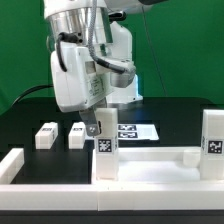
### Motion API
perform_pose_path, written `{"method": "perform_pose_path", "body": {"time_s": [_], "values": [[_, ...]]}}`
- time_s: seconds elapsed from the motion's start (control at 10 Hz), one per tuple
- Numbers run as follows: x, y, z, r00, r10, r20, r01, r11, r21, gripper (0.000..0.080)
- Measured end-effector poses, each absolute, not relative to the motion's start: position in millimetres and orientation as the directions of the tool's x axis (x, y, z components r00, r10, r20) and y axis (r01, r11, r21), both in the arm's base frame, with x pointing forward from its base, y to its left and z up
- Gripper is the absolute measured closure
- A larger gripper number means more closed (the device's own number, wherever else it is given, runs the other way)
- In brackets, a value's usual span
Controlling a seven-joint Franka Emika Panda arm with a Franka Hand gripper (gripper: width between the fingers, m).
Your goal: Assemble desk
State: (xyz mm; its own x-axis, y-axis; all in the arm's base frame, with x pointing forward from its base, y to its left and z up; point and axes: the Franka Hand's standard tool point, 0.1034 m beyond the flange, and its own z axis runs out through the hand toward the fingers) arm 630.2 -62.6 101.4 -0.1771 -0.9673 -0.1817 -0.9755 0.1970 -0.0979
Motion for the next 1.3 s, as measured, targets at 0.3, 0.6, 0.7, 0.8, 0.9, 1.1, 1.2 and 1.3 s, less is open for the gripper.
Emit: {"method": "perform_pose_path", "body": {"time_s": [0.3,0.6,0.7,0.8,0.9,1.1,1.2,1.3], "values": [[633,-51,103.0,0.355,-0.928,-0.112,-0.928,-0.335,-0.165,0.0160],[632,-53,102.1,0.500,-0.862,-0.081,-0.859,-0.481,-0.178,0.0152],[632,-53,102.0,0.609,-0.791,-0.053,-0.785,-0.592,-0.181,0.0150],[634,-46,100.5,0.804,-0.594,0.005,-0.587,-0.795,-0.149,0.0150],[635,-37,98.6,0.864,-0.502,0.017,-0.496,-0.858,-0.136,0.0150],[635,-42,98.8,0.810,-0.587,0.004,-0.581,-0.801,-0.143,0.0371],[633,-44,97.7,0.801,-0.599,0.000,-0.593,-0.793,-0.138,0.0371],[631,-48,96.9,0.744,-0.668,-0.013,-0.663,-0.736,-0.134,0.0500]]}}
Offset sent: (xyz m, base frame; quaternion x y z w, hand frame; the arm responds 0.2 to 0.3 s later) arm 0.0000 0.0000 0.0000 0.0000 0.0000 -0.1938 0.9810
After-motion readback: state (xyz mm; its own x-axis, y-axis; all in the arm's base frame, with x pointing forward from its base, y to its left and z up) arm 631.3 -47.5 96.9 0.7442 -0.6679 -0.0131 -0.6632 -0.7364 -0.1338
